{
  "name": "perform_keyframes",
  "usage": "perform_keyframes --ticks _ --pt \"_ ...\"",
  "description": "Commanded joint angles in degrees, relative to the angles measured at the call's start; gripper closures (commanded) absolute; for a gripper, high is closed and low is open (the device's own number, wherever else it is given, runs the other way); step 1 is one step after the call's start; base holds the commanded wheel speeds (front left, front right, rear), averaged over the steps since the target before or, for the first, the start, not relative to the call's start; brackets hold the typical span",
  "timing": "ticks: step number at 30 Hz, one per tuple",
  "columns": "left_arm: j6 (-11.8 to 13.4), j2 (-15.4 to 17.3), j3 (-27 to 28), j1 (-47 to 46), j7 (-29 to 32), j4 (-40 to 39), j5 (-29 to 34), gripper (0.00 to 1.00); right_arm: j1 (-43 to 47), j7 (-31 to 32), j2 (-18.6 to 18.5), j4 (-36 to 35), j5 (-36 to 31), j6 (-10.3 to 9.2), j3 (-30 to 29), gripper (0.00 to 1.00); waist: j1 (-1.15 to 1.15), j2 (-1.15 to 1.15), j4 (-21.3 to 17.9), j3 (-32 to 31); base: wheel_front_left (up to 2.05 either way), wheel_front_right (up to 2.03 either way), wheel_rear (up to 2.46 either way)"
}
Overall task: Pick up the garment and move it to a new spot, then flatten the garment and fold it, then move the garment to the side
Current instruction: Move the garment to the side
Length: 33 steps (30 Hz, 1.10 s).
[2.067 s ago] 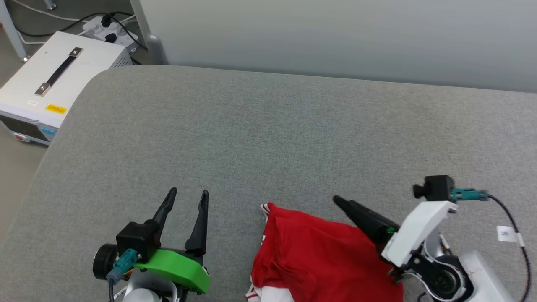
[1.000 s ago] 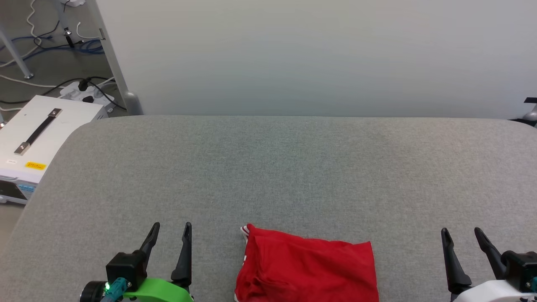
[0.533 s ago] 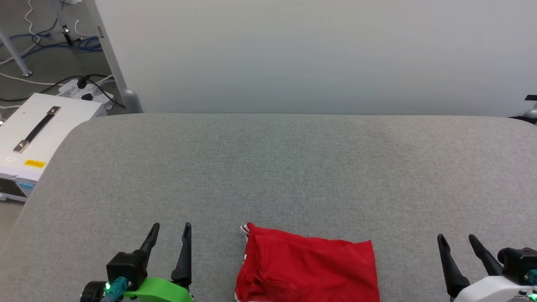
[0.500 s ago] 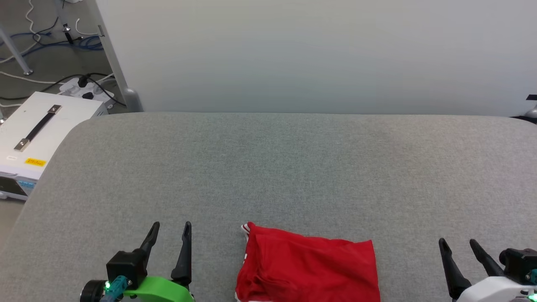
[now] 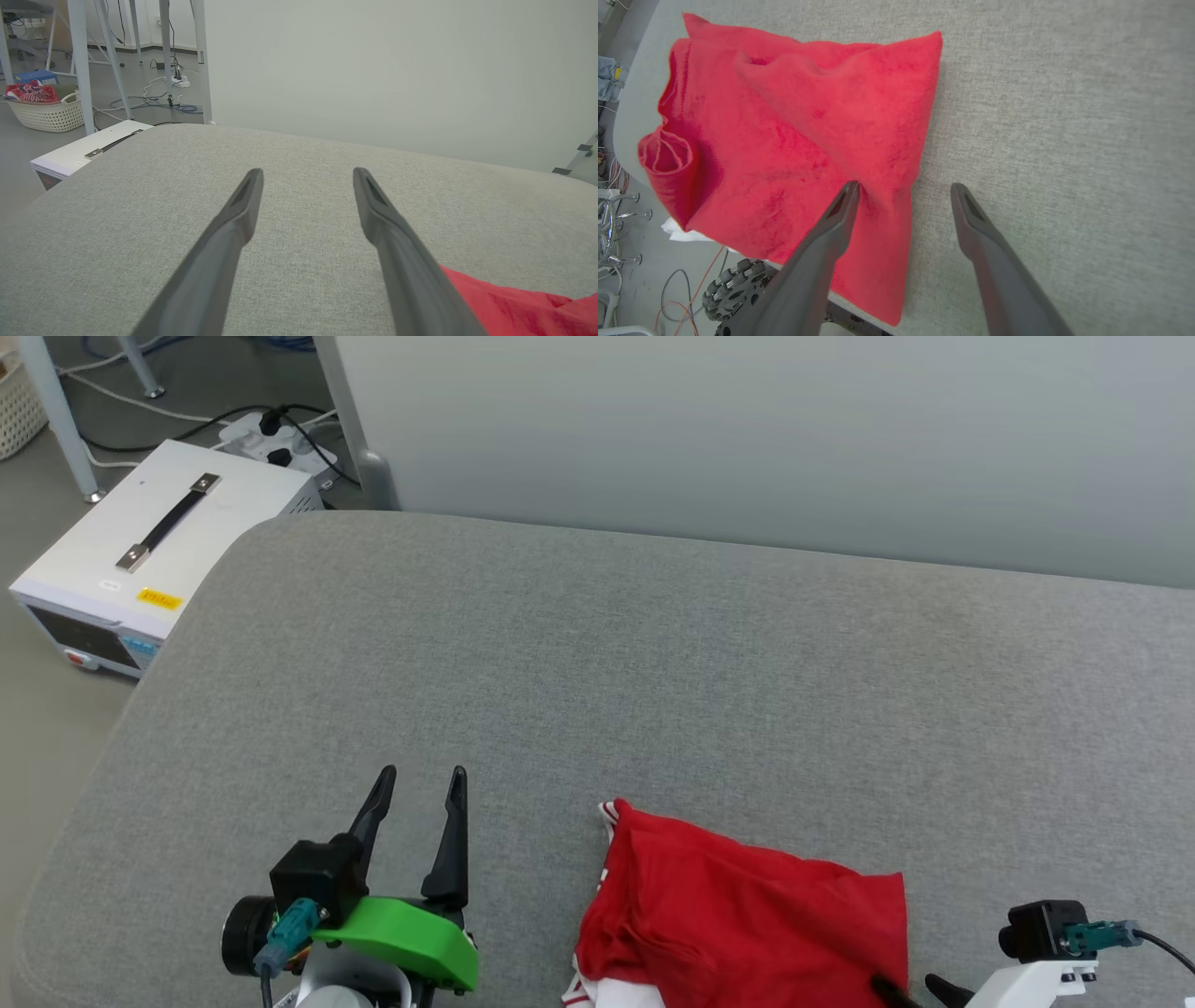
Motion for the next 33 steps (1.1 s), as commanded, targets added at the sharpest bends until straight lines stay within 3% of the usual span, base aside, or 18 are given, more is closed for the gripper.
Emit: perform_keyframes --ticks 1,12,13,14,15,21,27,33 --pt "-0.66 -0.63 0.52 -0.87 -0.32 0.01 0.65 0.00 -1.29 0.49 -0.60 -0.25 0.99 -0.03 0.83 0.00 0.00 0.00 2.55 2.34 0.00 0.00 0.00" --pt "-3.49 -3.24 3.88 -1.83 -0.33 0.50 3.57 0.00 -4.42 11.54 1.23 8.07 6.37 -0.03 3.52 0.00 0.00 0.00 4.06 4.58 0.00 0.00 0.00" --pt "-3.68 -3.39 4.09 -1.79 -0.33 0.62 3.75 0.00 -4.60 12.23 1.47 8.19 6.89 -0.03 3.82 0.27 0.00 0.00 4.02 4.59 0.00 0.00 0.00" --pt "-3.91 -3.55 4.35 -1.69 -0.33 0.79 3.96 0.00 -4.80 12.94 1.77 8.28 7.58 -0.03 4.14 0.92 0.00 0.00 3.91 4.57 0.00 0.00 0.00" --pt "-4.06 -3.66 4.57 -1.58 -0.33 0.95 4.13 0.00 -4.98 13.39 1.87 8.33 7.90 -0.03 4.37 1.00 0.00 0.00 3.76 4.45 0.00 0.00 0.00" --pt "-4.82 -4.10 5.60 -0.82 -0.33 1.86 5.27 0.00 -6.41 14.28 1.95 6.55 9.90 -0.03 5.47 1.00 0.00 0.00 2.38 2.68 0.00 0.00 0.00" --pt "-4.97 -3.70 6.45 0.62 -0.33 1.94 6.25 0.00 -8.50 11.67 -0.35 4.36 3.95 -0.03 5.15 1.00 0.00 0.00 -0.64 -0.23 0.00 0.00 0.00" --pt "-5.10 -3.48 7.39 1.93 -0.33 0.66 6.52 0.00 -10.27 12.10 -3.43 2.08 -4.60 -0.03 4.17 1.00 0.00 0.00 -6.44 -1.25 0.00 0.00 0.00"
